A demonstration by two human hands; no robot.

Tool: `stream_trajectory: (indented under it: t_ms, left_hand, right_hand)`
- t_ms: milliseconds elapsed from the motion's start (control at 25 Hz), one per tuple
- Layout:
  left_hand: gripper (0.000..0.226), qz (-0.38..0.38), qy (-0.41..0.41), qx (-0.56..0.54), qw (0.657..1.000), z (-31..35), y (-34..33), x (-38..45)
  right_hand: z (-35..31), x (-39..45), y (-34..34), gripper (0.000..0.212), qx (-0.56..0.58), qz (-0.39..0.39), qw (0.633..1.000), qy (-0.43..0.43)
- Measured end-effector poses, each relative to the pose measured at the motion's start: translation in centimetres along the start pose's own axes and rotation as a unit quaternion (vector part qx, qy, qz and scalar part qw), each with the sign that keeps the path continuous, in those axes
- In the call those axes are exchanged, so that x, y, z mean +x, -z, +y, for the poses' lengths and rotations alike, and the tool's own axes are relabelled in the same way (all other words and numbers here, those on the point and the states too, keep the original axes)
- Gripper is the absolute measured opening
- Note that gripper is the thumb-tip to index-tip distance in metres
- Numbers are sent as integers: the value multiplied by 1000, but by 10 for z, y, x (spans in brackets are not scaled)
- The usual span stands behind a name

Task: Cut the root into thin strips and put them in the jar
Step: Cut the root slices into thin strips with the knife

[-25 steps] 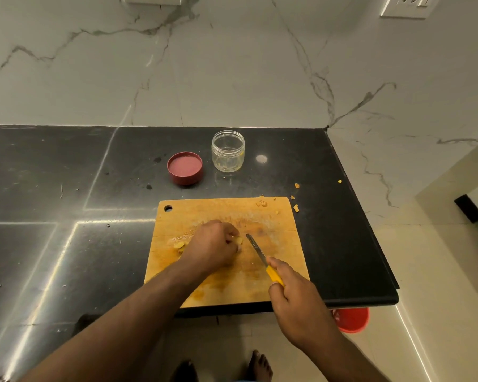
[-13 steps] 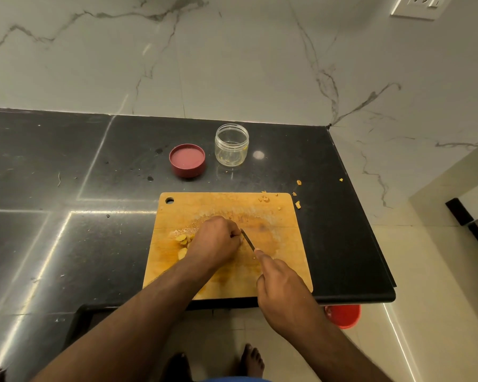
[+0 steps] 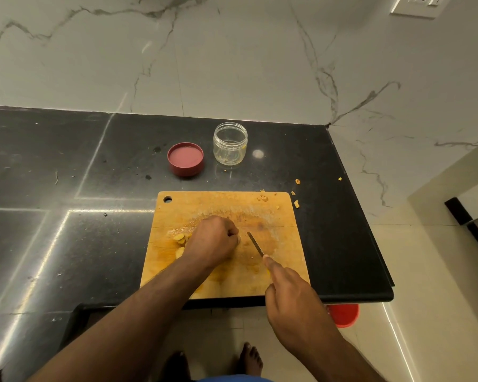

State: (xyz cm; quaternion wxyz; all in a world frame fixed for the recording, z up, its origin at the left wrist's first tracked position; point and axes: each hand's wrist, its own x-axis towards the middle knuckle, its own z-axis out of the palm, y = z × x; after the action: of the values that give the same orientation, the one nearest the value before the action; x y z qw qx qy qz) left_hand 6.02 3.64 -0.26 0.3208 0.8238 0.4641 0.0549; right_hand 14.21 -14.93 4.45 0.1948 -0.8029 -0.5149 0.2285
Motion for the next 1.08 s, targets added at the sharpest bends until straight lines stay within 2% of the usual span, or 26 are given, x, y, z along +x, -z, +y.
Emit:
stream_trajectory:
  t_ms: [160,600,760,1080]
  left_hand:
    - [27,5,1,-5,1000,-2,0,-1]
    - [18,8,-23,32,999,-2,1,-2]
    - [21,14,-29,37,999,-2,2,-5]
    - [23,13,-14,21,1000,-2,2,-4]
  right_hand:
    - [1,8,0,50,7,5,1000,-4]
    - [-1,27,-13,51,-18,-7,1000,20]
    - [6,28,-12,51,-41,18,999,7]
    - [6,22,-4,49,32,19,999,10]
